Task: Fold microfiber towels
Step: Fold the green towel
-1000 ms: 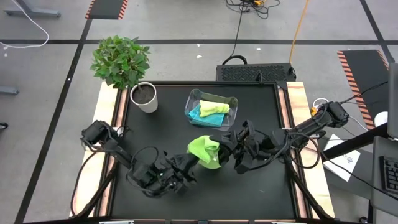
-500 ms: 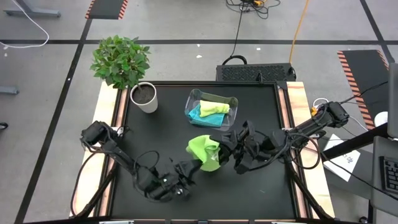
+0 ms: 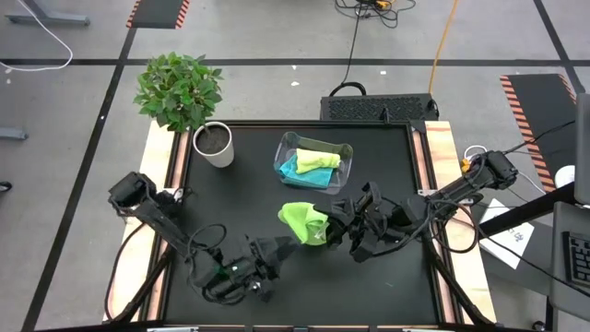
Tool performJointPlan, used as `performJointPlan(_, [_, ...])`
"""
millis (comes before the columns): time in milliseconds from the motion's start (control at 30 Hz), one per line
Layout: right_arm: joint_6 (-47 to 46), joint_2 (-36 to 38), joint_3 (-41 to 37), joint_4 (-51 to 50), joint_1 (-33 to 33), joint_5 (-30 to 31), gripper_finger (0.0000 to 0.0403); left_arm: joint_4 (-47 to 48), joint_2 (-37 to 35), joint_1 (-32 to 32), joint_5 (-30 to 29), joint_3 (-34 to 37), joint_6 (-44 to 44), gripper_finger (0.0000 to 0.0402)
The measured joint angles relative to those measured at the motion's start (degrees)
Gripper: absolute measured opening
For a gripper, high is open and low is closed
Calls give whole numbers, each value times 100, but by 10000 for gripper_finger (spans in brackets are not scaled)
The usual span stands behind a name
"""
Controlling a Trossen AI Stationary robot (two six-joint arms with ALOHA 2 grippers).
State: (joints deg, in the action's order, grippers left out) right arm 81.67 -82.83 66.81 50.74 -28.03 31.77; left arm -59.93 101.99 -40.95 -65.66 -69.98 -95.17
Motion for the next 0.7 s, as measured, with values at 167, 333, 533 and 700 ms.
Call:
performJointPlan(167, [-2,0,0,244,-153,-22,0,286,-183,75,-128,0,366,295])
performJointPlan(333, [-425,0,200,159,-218,-30,0,328,-161,301,-132,0,423,343])
performJointPlan(533, [-678,0,332,-290,-178,-43,0,294,-161,583,-182,-95,419,334])
performJointPlan(700, [-916,-59,334,-502,-160,-50,0,281,-161,649,-190,-448,339,313])
